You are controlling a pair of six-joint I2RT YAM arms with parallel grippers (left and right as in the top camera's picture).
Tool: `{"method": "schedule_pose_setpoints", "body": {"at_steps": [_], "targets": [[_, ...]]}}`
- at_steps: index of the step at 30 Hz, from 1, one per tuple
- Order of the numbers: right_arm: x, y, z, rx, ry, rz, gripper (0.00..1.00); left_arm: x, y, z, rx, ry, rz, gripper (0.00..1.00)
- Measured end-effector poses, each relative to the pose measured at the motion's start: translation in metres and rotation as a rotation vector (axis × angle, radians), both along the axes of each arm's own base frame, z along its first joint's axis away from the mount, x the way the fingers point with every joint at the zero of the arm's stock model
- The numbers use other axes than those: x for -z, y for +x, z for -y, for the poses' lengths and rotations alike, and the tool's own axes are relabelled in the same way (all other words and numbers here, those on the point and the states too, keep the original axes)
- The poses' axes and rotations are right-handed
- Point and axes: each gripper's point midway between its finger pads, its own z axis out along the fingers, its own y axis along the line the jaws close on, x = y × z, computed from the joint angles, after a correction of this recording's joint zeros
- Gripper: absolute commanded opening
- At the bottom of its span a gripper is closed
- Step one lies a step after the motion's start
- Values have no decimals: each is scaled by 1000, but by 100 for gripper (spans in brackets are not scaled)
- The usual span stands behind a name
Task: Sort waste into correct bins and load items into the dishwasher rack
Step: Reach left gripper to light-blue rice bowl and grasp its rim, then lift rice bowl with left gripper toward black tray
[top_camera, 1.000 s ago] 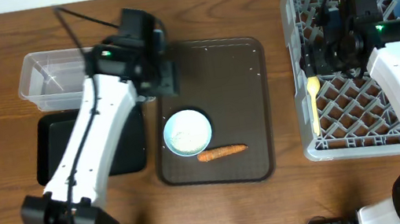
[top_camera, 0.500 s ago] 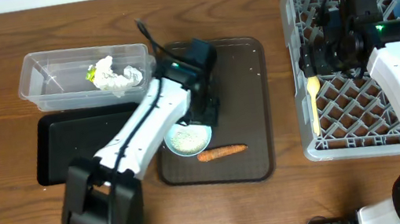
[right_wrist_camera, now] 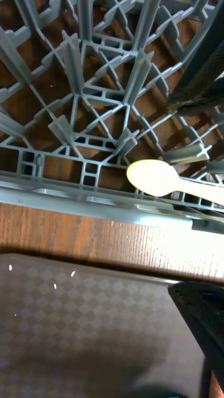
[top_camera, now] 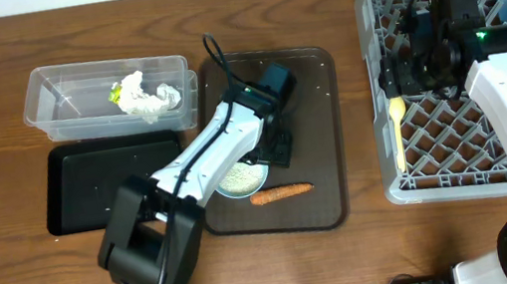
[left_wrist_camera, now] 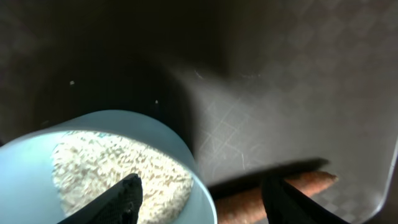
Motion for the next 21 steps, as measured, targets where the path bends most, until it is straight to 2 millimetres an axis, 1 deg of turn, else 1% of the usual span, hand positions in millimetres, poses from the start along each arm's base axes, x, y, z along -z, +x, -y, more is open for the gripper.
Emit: {"method": "schedule_pose_setpoints", "body": {"at_steps": [3, 5, 6, 7, 8, 10, 12, 15, 16, 17, 20, 21], "targets": [[0, 0, 0, 0, 0, 0, 86, 9, -1, 0, 0, 12, -18, 61], [0, 0, 0, 0, 0, 0, 86, 15, 0, 0, -3, 18, -26, 53], [0, 0, 0, 0, 0, 0, 86, 18, 0, 0, -6, 19, -29, 48], [0, 0, 0, 1, 0, 0, 86, 21, 0, 0, -12, 22, -33, 41], [0, 0, 0, 0, 0, 0, 86, 24, 0, 0, -19, 27, -38, 37], [0, 0, 0, 0, 0, -1, 86, 28, -1, -1, -25, 32, -47, 33], [0, -1, 0, 0, 0, -5, 86, 29, -1, -1, -30, 33, -50, 30], [0, -1, 0, 0, 0, -5, 86, 29, -1, -1, -40, 34, -51, 20], [0, -1, 0, 0, 0, -5, 86, 29, -1, -1, -43, 34, -50, 19], [0, -1, 0, 0, 0, -5, 86, 29, -1, -1, -45, 34, -51, 12], [1, -2, 0, 0, 0, -7, 86, 29, -2, -2, -49, 40, -54, 7], [1, -2, 0, 0, 0, -8, 86, 29, -2, -2, -48, 42, -52, 6]]}}
